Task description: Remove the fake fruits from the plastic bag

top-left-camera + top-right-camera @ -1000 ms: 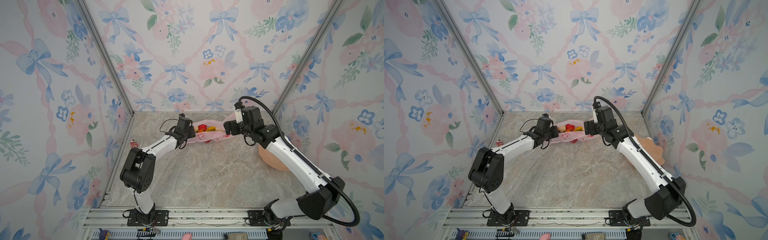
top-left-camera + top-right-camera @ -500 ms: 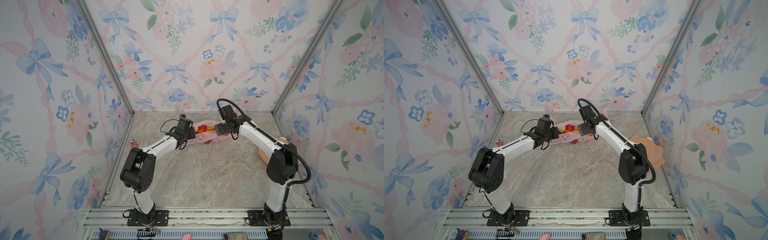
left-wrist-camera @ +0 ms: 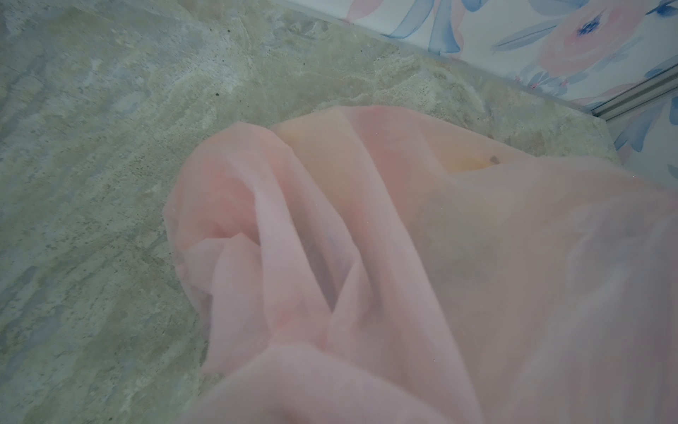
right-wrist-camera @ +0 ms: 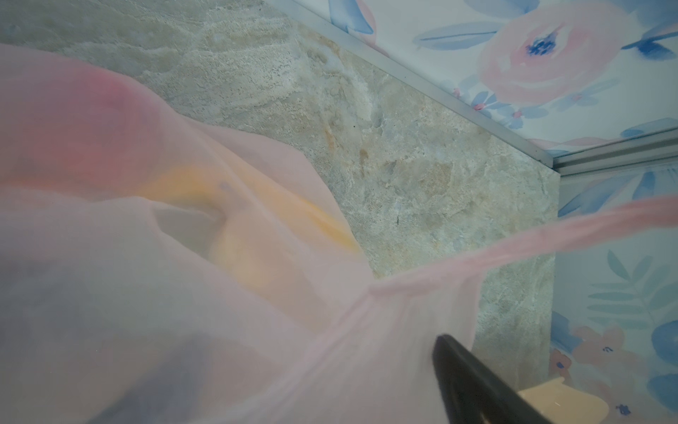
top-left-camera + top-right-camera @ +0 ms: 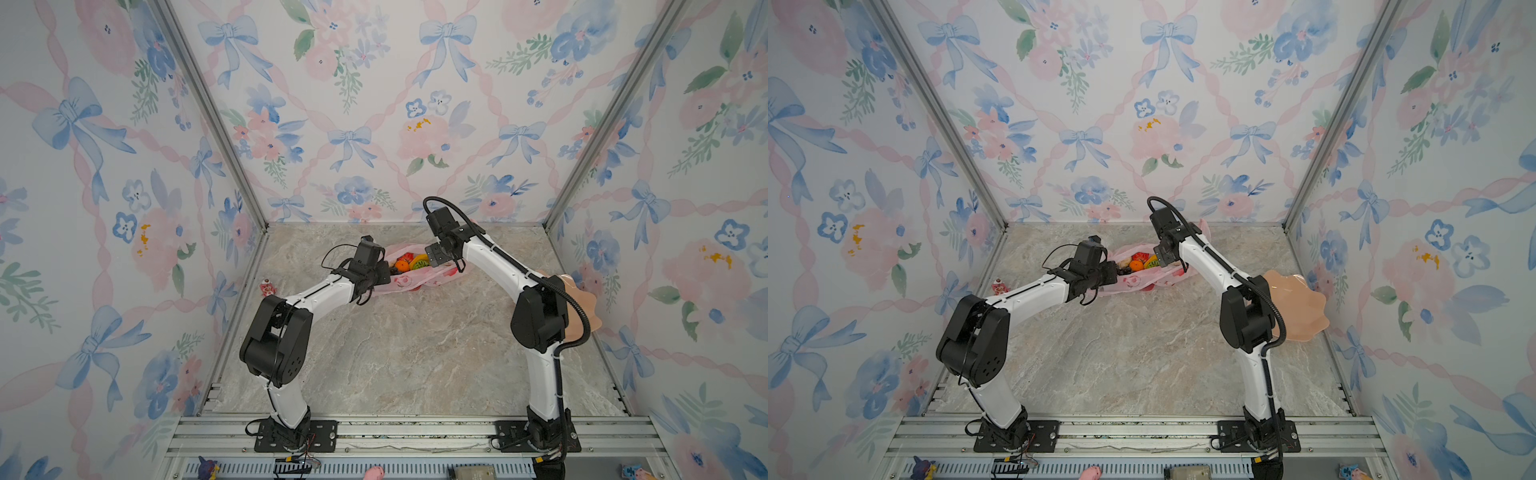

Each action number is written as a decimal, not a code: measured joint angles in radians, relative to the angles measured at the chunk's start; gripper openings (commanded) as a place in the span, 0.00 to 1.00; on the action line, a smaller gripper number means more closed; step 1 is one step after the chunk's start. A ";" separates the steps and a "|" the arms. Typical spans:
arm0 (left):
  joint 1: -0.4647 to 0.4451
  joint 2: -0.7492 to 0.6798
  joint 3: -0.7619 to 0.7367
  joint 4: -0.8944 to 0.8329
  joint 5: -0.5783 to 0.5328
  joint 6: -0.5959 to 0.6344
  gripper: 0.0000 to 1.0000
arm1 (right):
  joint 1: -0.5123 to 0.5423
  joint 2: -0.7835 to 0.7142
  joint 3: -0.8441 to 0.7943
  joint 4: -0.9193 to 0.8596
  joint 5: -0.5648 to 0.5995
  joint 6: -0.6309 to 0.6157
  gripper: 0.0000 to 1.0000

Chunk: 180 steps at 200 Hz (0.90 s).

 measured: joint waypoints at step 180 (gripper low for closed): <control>0.062 -0.050 -0.105 0.104 0.085 0.106 0.01 | -0.325 -0.294 -0.433 0.486 -0.785 0.472 0.00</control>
